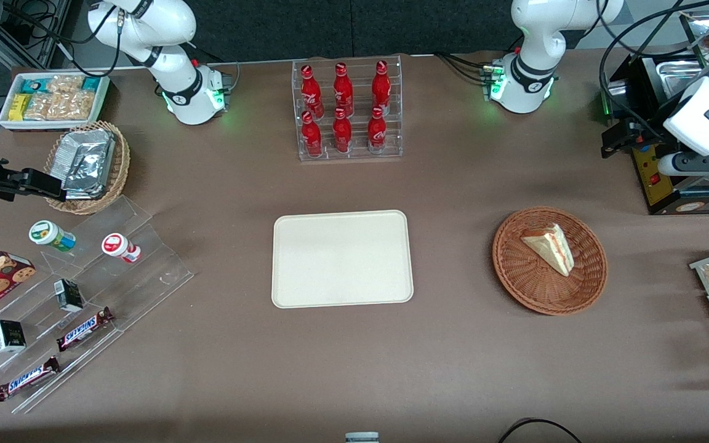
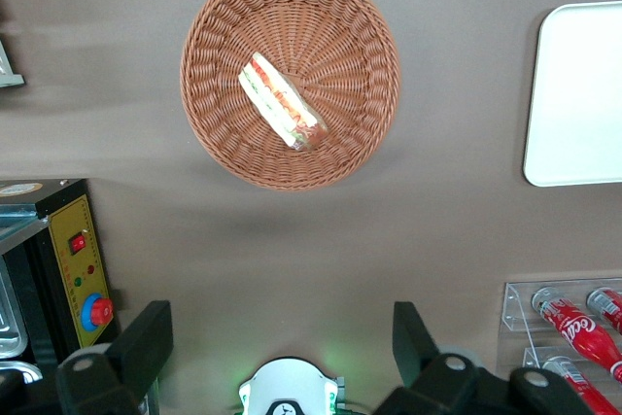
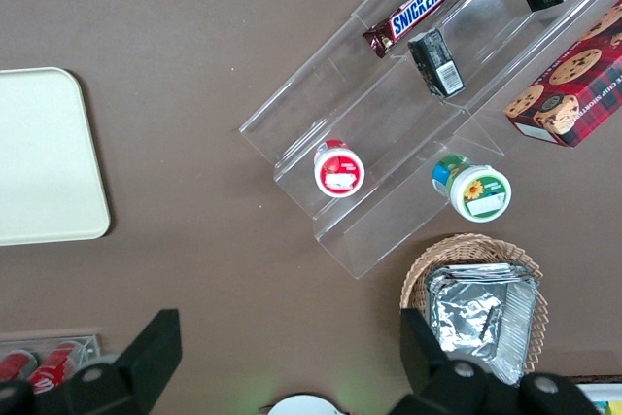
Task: Place sandwich from basket to tray
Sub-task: 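Move the left gripper down over the wrapped sandwich in the wicker basket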
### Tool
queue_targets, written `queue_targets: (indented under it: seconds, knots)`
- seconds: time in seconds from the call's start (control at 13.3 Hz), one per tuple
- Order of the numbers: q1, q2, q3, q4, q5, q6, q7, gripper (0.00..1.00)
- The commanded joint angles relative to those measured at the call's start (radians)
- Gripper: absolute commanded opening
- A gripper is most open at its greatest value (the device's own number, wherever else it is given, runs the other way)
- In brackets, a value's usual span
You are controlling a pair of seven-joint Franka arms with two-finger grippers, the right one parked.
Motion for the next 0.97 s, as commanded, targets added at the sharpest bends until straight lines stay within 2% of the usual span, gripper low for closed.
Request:
queue_targets:
  seconds: [0.0,0.15,0.3,0.45,0.53,0.67,0.9]
  knots:
    - [0.001,-0.006,0.009,0.024,0.011,-0.066,0.018,1.0]
    - [-0.001,0.014,0.017,0.032,0.011,-0.063,0.009,1.0]
    - [-0.005,0.056,0.013,0.027,0.075,-0.047,-0.022,1.0]
    - [0.001,0.122,0.017,0.01,0.08,-0.012,-0.101,1.0]
    - [0.001,0.139,0.017,-0.017,0.081,0.04,-0.158,1.0]
    - [0.01,0.173,0.018,-0.075,0.027,0.155,-0.39,1.0]
    - [0.005,0.187,0.018,-0.205,0.025,0.332,-0.598,1.0]
